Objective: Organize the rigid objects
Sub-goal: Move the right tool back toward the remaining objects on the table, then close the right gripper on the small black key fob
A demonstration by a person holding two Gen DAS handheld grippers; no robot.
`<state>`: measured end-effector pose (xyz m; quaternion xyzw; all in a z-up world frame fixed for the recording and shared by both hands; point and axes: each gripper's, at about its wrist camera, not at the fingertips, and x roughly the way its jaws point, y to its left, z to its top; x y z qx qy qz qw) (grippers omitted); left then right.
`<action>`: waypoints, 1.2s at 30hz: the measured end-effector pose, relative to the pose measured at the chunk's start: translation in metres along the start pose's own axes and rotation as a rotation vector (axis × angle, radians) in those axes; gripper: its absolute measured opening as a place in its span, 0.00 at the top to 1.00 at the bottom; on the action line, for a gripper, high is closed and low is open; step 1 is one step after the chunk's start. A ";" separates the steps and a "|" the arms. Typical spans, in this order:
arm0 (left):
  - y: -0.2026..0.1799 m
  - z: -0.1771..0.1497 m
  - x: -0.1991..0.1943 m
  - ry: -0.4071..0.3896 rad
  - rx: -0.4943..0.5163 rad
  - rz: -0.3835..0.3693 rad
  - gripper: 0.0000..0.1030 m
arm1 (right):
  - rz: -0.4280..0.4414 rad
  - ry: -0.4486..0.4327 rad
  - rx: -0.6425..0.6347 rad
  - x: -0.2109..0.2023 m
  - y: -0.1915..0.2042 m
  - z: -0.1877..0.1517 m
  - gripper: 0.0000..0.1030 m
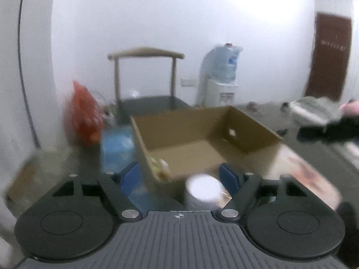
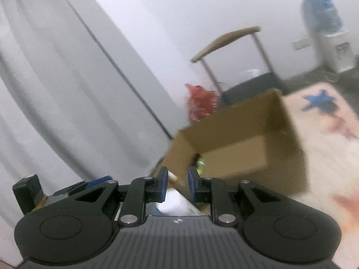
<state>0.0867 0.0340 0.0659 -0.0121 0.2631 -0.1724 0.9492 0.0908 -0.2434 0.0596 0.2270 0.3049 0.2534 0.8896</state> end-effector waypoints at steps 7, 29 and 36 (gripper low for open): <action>-0.036 -0.033 0.025 0.077 -0.030 -0.132 0.21 | -0.162 0.083 0.015 -0.005 -0.023 -0.061 0.57; -0.142 -0.083 0.143 0.451 0.167 -0.291 0.43 | -0.101 0.291 0.355 0.047 -0.097 -0.103 0.72; -0.141 -0.082 0.146 0.437 0.166 -0.309 0.44 | 0.004 0.276 0.423 0.053 -0.104 -0.107 0.77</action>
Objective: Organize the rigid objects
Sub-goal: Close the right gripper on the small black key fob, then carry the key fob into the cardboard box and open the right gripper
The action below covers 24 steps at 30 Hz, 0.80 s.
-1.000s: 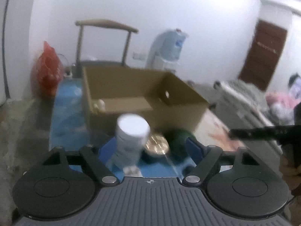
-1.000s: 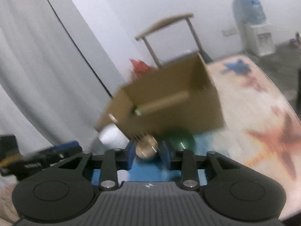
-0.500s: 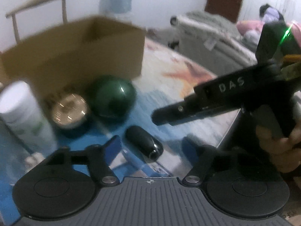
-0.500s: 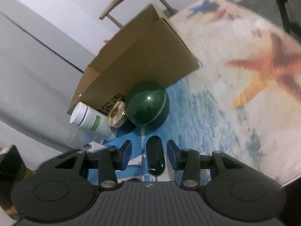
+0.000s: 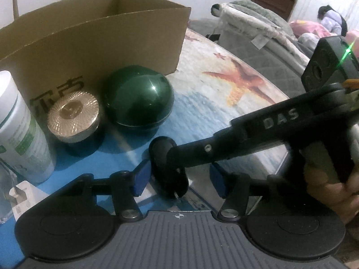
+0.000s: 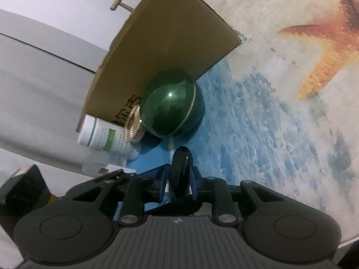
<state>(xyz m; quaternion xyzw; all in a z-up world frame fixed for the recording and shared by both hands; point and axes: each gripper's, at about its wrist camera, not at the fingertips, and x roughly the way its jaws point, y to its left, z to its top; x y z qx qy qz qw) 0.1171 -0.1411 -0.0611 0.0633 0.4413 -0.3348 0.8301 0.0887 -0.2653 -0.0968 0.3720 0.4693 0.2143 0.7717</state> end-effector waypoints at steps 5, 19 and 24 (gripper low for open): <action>0.004 -0.002 -0.002 -0.005 -0.003 0.000 0.56 | 0.005 -0.003 -0.017 0.003 0.005 0.000 0.79; -0.008 0.001 -0.026 -0.051 0.042 0.033 0.73 | -0.016 -0.063 -0.049 -0.012 0.022 -0.003 0.82; -0.020 0.017 -0.079 -0.169 0.108 0.082 0.73 | 0.026 -0.146 -0.170 -0.045 0.074 0.003 0.82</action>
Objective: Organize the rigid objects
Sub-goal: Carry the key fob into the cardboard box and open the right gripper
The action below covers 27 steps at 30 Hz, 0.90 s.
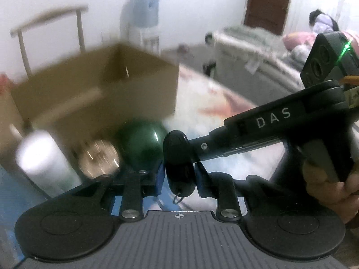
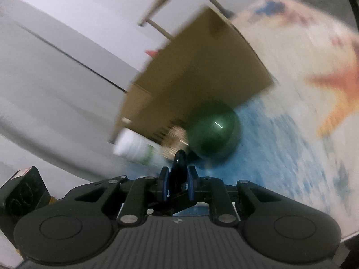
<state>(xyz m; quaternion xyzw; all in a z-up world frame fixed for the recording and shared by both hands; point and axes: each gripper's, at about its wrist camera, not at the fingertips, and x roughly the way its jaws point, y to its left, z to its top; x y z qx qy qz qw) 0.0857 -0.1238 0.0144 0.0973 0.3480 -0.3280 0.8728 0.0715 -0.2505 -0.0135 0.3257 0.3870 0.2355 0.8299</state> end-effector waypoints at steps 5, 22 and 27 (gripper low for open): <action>0.014 0.036 -0.039 -0.113 0.067 0.100 0.73 | 0.078 -0.058 -0.131 0.004 0.050 0.044 0.82; 0.171 0.094 0.054 0.248 -0.122 0.244 0.74 | 0.048 0.350 0.023 0.225 0.031 0.165 0.80; 0.183 0.094 0.055 0.253 -0.156 0.272 0.73 | 0.012 0.355 0.010 0.247 0.033 0.170 0.80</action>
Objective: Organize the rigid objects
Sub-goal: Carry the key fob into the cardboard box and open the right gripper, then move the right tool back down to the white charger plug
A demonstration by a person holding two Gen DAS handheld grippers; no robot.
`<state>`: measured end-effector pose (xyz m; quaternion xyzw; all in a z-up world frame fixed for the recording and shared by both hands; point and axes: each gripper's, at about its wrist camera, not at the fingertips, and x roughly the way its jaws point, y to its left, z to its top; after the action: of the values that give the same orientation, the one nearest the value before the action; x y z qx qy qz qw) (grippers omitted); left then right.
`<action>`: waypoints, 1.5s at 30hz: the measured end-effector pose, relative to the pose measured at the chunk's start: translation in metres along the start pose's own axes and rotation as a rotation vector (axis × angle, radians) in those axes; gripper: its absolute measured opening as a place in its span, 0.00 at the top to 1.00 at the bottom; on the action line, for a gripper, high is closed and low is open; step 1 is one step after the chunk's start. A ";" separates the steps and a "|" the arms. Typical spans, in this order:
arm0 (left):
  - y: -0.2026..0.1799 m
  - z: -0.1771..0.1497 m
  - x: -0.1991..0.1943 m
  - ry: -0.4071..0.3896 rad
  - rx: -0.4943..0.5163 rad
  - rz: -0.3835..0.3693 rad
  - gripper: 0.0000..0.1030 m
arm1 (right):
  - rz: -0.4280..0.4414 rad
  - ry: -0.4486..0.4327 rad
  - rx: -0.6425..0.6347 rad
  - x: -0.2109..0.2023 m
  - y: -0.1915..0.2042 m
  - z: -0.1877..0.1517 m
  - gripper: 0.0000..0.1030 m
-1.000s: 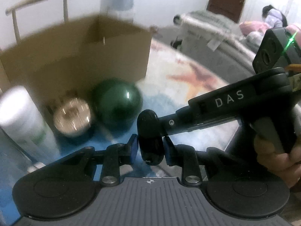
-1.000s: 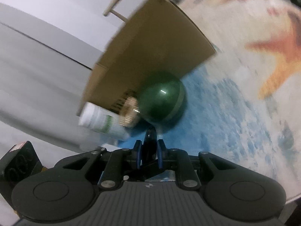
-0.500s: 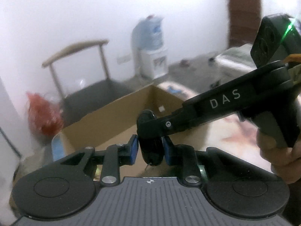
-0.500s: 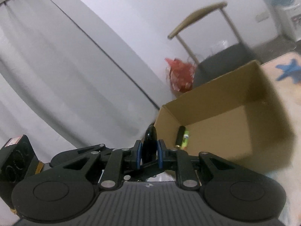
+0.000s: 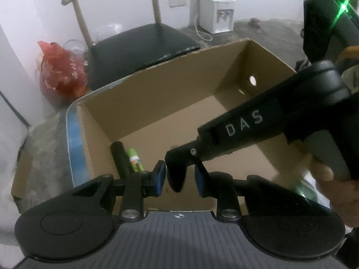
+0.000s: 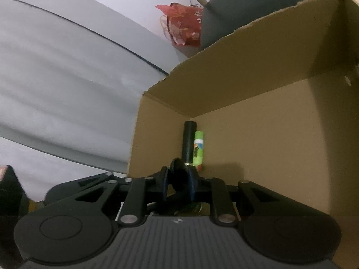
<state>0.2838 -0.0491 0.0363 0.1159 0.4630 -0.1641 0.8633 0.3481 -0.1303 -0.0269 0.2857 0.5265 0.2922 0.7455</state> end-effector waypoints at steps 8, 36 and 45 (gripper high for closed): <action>-0.010 0.001 -0.038 -0.088 -0.007 -0.005 0.71 | 0.041 -0.076 0.002 -0.031 0.000 -0.017 0.79; -0.040 -0.176 -0.081 -0.213 -0.094 -0.190 0.45 | -0.021 -0.216 -0.216 -0.120 0.017 -0.231 0.51; -0.058 -0.187 -0.031 -0.135 -0.038 -0.103 0.45 | -0.062 -0.086 -0.227 -0.056 0.023 -0.230 0.50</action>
<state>0.1029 -0.0310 -0.0424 0.0644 0.4119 -0.2069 0.8851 0.1104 -0.1292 -0.0406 0.1953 0.4661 0.3142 0.8036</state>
